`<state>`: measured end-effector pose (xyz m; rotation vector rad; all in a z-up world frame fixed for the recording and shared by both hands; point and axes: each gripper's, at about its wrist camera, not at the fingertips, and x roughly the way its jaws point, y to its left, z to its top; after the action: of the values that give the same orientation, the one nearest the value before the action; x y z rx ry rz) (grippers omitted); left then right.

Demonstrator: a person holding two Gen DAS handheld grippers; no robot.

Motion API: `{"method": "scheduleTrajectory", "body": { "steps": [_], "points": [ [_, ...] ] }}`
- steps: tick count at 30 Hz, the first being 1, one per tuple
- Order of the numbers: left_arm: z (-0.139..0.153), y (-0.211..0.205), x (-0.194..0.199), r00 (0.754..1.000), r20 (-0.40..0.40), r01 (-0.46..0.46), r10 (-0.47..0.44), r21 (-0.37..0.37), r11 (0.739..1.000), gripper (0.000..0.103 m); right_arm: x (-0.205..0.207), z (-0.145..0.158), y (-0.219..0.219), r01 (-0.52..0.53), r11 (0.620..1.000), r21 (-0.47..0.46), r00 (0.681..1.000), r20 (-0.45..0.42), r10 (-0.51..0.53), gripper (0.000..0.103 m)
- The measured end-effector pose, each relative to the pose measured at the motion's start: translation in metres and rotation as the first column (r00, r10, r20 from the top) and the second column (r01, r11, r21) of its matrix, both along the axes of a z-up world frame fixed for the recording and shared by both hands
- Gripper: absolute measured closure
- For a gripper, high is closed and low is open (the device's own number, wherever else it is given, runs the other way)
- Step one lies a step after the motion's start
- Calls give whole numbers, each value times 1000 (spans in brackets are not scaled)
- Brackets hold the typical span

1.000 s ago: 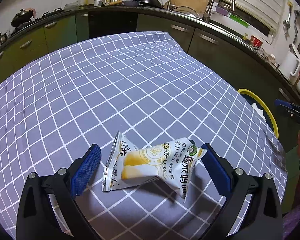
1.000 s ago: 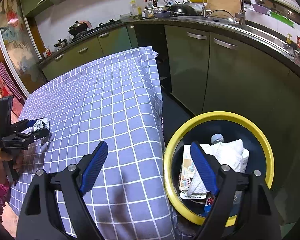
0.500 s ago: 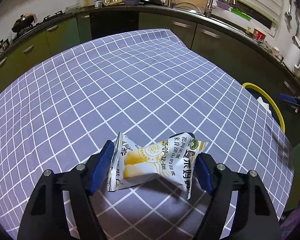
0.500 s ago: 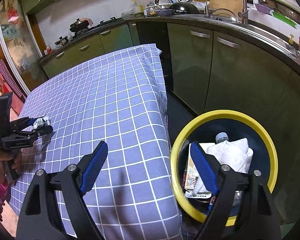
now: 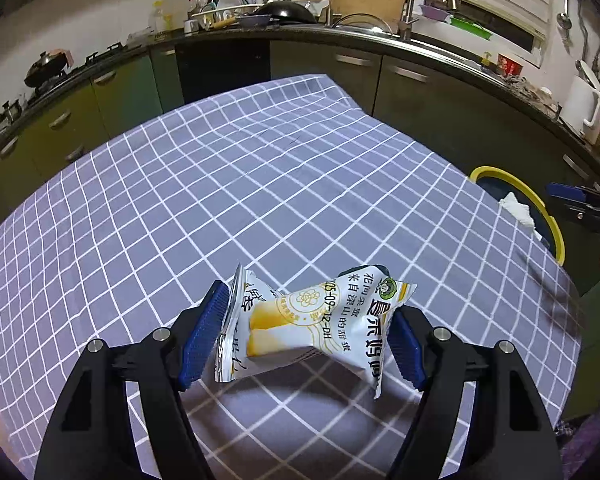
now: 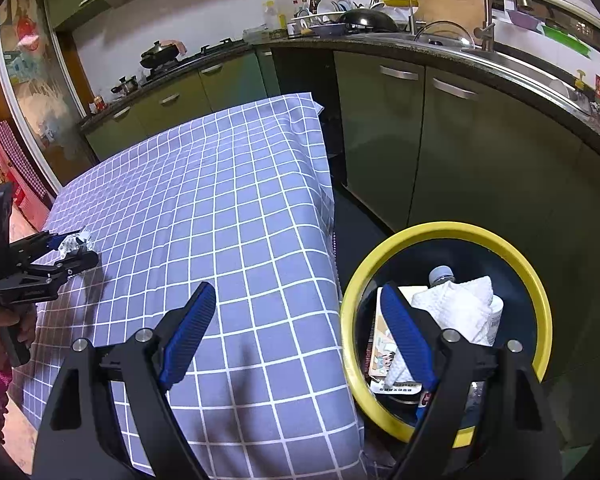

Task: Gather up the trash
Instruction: 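Carry the snack wrapper over the bin and open the left gripper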

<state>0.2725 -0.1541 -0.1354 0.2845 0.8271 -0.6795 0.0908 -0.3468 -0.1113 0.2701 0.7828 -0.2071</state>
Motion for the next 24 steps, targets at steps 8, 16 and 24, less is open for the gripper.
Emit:
{"method": "scheduleTrajectory", "body": {
  "steps": [8,16,24],
  "points": [
    [31,-27,-28,999,16,42,-42,-20,999,29,-20,7,-24,57,998,9,998,29,-57,23],
    [58,-103,-61,978,15,208,-208,-53,977,29,-64,16,-73,186,982,11,980,71,-186,23],
    [57,-219,-86,905,-20,423,-424,-59,904,29,-111,14,-120,303,952,34,947,99,-305,23]
  ]
}}
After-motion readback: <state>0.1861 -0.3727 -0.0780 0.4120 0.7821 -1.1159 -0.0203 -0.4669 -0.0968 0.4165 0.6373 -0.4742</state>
